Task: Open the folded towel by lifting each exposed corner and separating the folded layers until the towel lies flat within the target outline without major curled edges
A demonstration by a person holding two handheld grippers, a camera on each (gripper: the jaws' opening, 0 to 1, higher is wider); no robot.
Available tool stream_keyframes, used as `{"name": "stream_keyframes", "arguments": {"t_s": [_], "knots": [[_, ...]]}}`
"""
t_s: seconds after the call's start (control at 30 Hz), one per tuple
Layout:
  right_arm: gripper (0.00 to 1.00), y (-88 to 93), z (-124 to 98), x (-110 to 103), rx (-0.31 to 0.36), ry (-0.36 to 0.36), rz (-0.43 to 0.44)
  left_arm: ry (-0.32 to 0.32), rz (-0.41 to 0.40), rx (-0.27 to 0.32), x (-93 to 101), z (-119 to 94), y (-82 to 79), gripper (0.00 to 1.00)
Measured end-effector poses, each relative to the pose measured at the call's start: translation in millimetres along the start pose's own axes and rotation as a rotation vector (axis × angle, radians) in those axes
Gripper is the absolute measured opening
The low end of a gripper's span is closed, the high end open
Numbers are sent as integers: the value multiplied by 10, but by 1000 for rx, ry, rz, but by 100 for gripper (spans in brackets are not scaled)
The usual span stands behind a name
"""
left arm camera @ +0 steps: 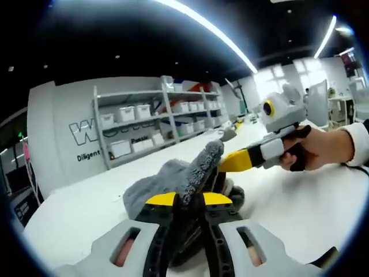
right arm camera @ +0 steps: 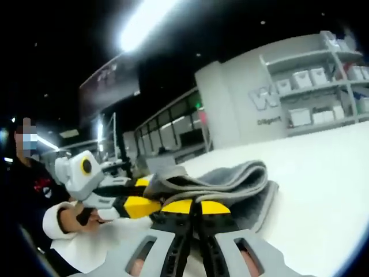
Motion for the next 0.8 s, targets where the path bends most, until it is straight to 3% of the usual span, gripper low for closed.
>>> {"name": "stream_keyframes", "arguments": {"t_s": [0.33, 0.8], "knots": [[0, -40, 18, -72, 33, -28, -12, 57, 108, -7, 158, 27, 5, 40], [0, -122, 40, -236, 96, -86, 13, 33, 195, -4, 139, 26, -13, 41]]}}
Point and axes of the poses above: the point that each gripper's makers call its tool centre point, and the gripper's own axes: z roughly forward along the fingers, x roughly to its right, y roughly out of its underside, the point moved 7 cm from there along -z, roughly backward along the fingers, and after that the axes turned 13 degrees about x, right-handed, at the moved point
